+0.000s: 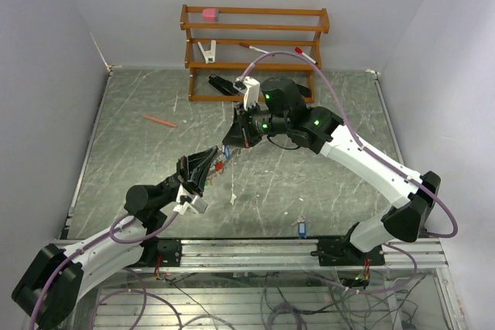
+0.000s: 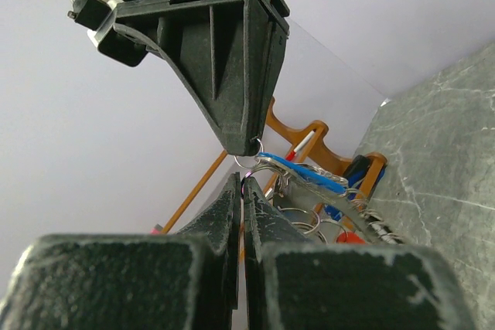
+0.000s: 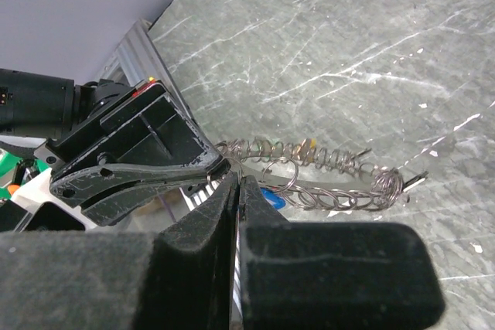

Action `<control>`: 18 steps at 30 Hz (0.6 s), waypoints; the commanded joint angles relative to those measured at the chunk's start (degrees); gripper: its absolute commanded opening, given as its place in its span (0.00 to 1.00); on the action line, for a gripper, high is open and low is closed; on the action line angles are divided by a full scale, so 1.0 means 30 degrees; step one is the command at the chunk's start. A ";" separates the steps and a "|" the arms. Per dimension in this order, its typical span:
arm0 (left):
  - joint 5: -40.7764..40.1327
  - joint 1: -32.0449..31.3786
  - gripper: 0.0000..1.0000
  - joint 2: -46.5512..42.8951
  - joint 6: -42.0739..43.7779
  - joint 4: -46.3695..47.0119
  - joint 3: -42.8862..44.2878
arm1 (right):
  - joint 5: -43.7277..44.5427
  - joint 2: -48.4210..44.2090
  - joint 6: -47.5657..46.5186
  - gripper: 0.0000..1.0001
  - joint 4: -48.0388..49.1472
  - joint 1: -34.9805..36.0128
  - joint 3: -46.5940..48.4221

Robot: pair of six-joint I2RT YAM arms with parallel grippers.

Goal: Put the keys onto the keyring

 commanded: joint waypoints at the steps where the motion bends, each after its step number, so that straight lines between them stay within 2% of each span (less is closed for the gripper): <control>1: 0.0232 -0.0191 0.07 -0.0191 0.0223 0.2298 0.0286 | -0.0245 0.0079 0.0155 0.00 0.0463 0.0039 -0.0231; 11: 0.0246 -0.0199 0.07 -0.0242 0.0218 0.2224 0.0355 | -0.0176 -0.0348 0.0326 0.00 0.0246 0.0062 -0.1052; 18: 0.0309 -0.0220 0.07 0.0016 0.0232 0.2365 0.0394 | -0.0249 -0.0206 0.0243 0.00 0.0086 0.0127 -0.0550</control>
